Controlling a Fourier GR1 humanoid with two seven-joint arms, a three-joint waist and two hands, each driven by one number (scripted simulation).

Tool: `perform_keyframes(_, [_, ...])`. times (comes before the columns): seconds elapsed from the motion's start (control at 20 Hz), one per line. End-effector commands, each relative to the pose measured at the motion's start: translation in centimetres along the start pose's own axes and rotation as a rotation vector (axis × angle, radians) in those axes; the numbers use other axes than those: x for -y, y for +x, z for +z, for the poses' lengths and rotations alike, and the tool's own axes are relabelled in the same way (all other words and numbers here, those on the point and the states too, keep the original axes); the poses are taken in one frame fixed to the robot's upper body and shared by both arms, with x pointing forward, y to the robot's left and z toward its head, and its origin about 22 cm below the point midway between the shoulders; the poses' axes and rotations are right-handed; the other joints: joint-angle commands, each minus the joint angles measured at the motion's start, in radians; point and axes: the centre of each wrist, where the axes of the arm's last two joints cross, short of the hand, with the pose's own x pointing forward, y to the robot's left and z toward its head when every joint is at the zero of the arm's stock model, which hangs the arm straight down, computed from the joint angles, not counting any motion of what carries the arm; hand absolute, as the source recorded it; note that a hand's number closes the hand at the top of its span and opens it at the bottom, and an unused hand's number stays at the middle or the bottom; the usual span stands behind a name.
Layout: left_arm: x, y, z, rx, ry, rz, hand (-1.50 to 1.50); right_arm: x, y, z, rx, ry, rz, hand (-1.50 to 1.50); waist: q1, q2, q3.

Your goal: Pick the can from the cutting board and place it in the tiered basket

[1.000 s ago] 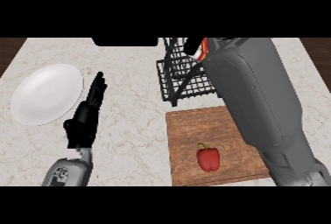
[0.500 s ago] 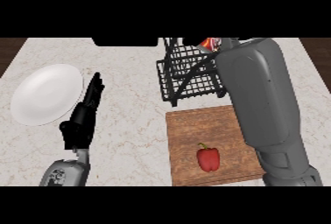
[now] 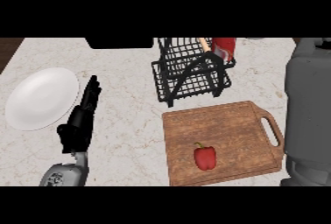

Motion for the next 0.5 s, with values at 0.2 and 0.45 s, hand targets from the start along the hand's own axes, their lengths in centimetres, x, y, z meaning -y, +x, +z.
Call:
perform_keyframes(0.2, [-0.7,-0.3,0.2,-0.013,0.021,-0.002,0.00,11.2,-9.6,1.4,-0.042,-0.068,-0.149,-1.50,-0.028,-0.004,0.002])
perform_keyframes(0.45, [-1.3,-0.8,1.0,-0.012,0.039,0.003,0.00,16.6,-16.3,3.9,-0.029,-0.030,-0.151,-1.50,-0.029,-0.002,0.001])
